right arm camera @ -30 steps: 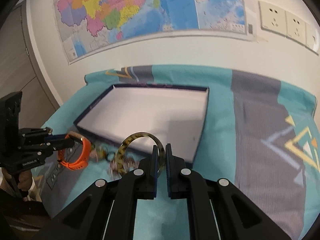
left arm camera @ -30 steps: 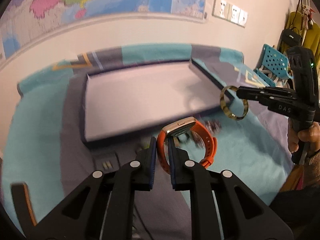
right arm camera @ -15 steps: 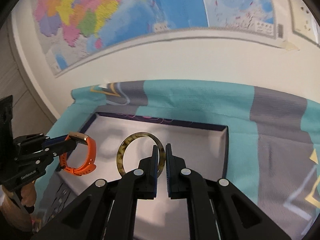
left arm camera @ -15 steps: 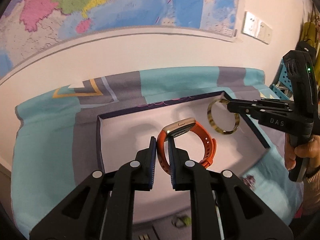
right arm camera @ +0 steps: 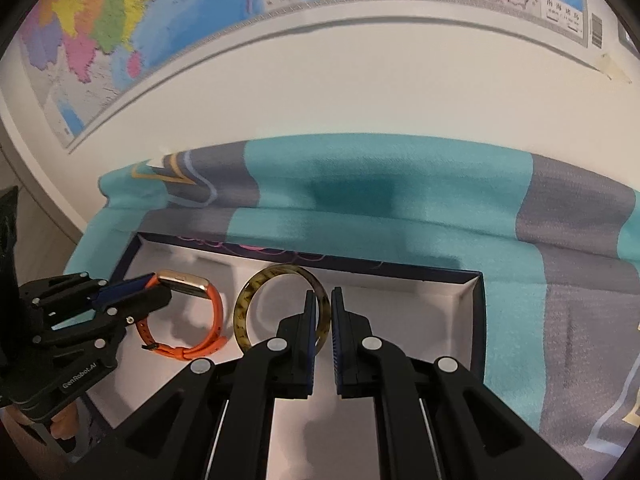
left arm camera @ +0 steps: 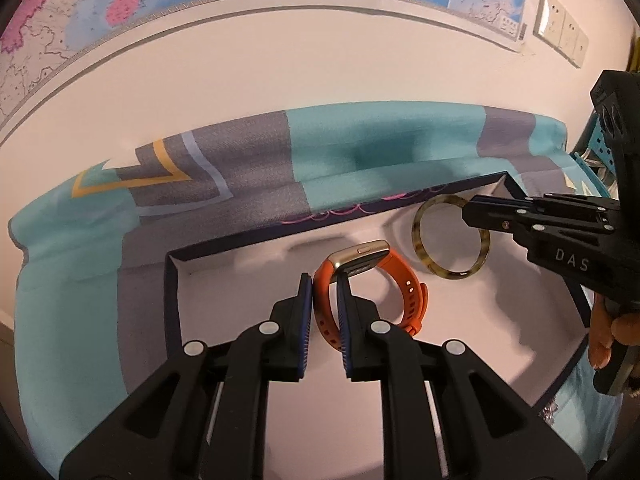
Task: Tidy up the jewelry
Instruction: 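Carry the watch and bangle into the box and open both tools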
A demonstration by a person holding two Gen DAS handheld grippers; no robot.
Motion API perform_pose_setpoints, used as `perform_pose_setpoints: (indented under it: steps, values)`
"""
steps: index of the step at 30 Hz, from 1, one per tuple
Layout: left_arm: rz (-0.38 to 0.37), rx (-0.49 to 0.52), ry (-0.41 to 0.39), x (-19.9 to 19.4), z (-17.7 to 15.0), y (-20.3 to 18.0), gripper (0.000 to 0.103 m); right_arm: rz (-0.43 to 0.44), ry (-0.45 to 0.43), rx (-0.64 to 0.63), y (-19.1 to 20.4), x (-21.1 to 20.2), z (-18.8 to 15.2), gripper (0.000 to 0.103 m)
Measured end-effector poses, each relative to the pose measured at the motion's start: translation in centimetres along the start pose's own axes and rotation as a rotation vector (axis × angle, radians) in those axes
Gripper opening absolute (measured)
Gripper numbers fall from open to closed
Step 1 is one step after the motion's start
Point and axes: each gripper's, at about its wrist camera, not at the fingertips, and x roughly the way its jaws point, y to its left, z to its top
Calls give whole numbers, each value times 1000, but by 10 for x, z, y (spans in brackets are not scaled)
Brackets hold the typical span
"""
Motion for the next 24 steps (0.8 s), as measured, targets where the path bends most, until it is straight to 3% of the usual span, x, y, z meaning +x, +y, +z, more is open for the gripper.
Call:
perform_pose_setpoints:
  steps: [9, 12, 14, 19, 24]
  values:
    - [35, -29, 41, 14, 8, 4, 14, -18, 0, 20, -3, 1, 2, 10]
    - [55, -50, 22, 9, 8, 8, 35, 10, -35, -3, 1, -14, -4, 17]
    - [58, -49, -9, -2, 5, 9, 37, 53, -79, -38, 6, -34, -15, 36]
    - [60, -34, -115, -46, -15, 9, 56, 130, -131, -153, 18, -83, -54, 39]
    - [40, -4, -191, -88, -51, 1, 60, 169, -141, -263, 28, -117, -105, 40]
